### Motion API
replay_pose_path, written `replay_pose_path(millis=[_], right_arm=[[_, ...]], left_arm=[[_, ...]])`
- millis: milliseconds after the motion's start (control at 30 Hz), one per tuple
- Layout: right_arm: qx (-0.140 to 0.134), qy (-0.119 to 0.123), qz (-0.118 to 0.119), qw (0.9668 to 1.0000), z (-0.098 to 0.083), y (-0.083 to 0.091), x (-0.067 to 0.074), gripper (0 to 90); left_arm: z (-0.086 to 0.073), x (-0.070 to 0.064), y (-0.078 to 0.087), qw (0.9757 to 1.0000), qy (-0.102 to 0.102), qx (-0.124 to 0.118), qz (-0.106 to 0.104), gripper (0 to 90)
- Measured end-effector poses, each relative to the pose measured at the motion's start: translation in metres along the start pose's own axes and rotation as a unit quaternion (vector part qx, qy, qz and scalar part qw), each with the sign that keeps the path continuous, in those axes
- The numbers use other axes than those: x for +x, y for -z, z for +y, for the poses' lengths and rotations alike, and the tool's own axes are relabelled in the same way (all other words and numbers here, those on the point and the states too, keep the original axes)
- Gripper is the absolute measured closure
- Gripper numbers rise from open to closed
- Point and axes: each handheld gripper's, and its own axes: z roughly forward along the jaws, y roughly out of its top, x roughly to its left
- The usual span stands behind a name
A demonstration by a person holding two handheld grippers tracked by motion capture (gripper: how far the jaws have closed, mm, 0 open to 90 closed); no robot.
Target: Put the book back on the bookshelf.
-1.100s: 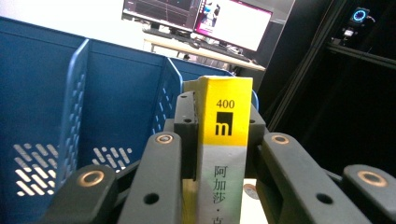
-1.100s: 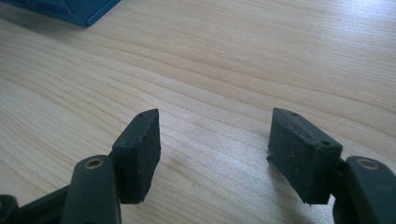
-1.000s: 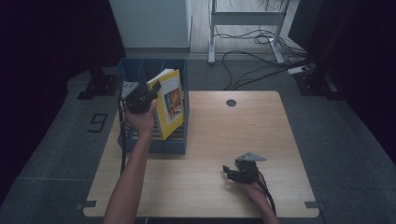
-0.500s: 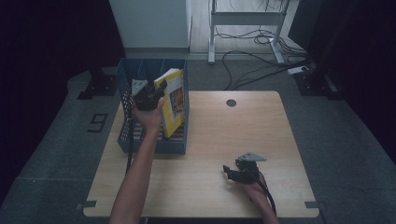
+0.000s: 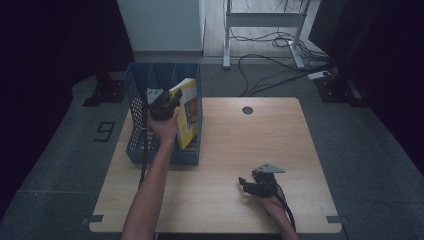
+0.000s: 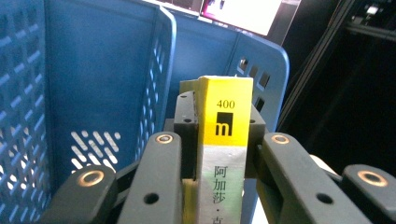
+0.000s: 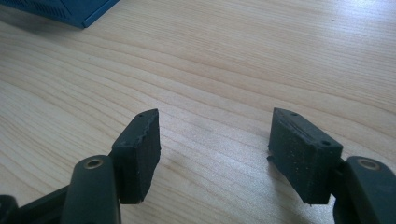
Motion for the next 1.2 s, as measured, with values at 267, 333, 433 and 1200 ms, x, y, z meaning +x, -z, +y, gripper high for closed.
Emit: replay_pose_path(millis=[267, 333, 433, 1200], right_arm=[[0.0, -0.001, 0.002, 1.0, 0.0, 0.0, 0.0, 33.4], [0.0, -0.001, 0.001, 1.0, 0.0, 0.0, 0.0, 33.4], [0.0, 0.0, 0.001, 1.0, 0.0, 0.0, 0.0, 33.4], [0.002, 0.007, -0.005, 1.0, 0.0, -0.001, 0.004, 33.1]], left_arm=[[-0.007, 0.002, 0.001, 1.0, 0.0, -0.001, -0.001, 75.3], [-0.008, 0.004, 0.004, 1.0, 0.001, -0.001, -0.003, 75.2], [-0.011, 0.004, 0.01, 1.0, -0.003, -0.001, -0.006, 74.9], [-0.027, 0.012, 0.067, 0.9982, -0.013, 0.054, -0.024, 72.5]])
